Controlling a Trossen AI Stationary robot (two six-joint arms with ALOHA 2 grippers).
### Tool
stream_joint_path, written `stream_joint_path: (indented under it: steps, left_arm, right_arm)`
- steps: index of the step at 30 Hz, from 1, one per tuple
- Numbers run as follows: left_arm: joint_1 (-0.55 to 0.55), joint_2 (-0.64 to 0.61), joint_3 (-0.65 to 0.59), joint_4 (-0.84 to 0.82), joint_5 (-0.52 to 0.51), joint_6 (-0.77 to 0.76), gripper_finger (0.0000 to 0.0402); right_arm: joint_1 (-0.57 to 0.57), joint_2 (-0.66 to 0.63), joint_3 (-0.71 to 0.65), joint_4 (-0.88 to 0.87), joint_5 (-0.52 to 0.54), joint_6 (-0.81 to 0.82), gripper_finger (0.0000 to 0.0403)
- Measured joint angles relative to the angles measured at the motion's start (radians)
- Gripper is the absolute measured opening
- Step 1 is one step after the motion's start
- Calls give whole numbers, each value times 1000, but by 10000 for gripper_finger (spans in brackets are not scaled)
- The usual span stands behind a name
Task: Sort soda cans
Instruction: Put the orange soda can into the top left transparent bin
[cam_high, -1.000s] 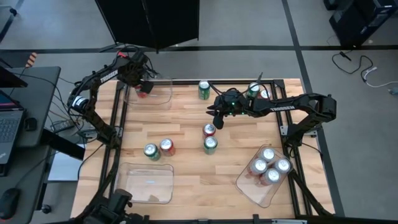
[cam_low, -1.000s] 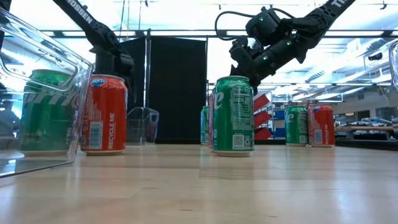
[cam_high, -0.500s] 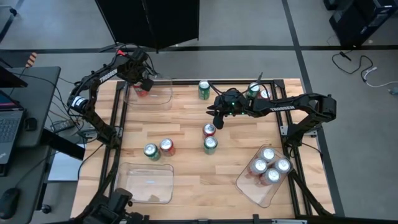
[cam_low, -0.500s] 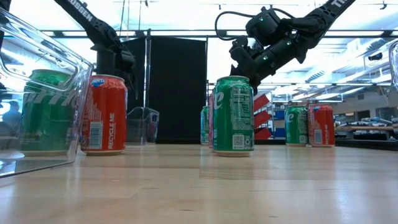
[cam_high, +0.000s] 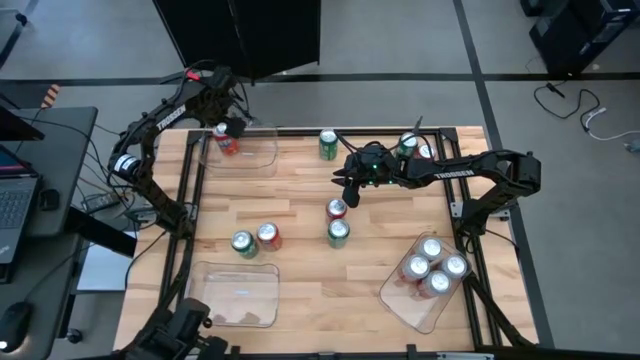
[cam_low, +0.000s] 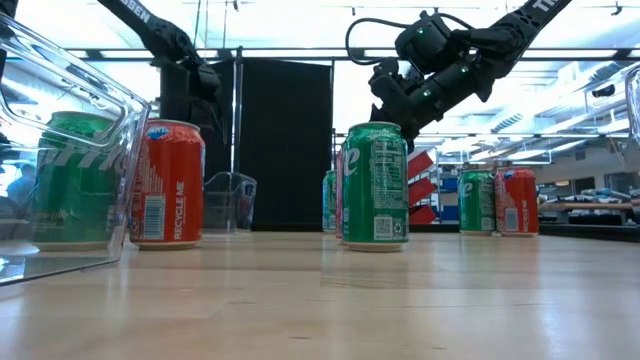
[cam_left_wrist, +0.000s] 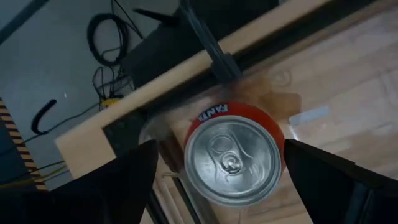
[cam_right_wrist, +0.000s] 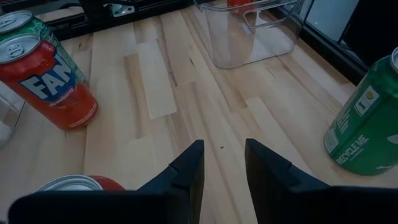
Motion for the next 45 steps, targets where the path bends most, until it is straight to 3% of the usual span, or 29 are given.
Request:
stream_joint_path:
  steps: [5, 9, 16, 22, 31, 36, 45]
  left_arm:
    - [-9, -1, 56, -69, 0, 10, 342]
    - [-48, -1, 94, -109, 0, 41, 302]
    - [-205, -30, 105, -69, 28, 115, 149]
    - [-337, -94, 17, 129, 128, 162, 13]
    - [-498, -288, -293, 460, 269, 176, 4]
    - [-650, -415, -385, 454, 283, 130, 3]
    - [-921, -520, -377, 361, 292, -129, 3]
  right_arm:
    - [0, 0, 0, 0, 0, 0, 103]
    - [0, 0, 0, 10, 0, -25, 103]
    - [0, 0, 0, 57, 0, -35, 101]
    - [18, -3, 0, 57, 5, -45, 87]
    - [100, -3, 0, 49, 106, -75, 84]
    - [160, -3, 0, 50, 107, -71, 84]
    - [261, -3, 0, 53, 151, -27, 95]
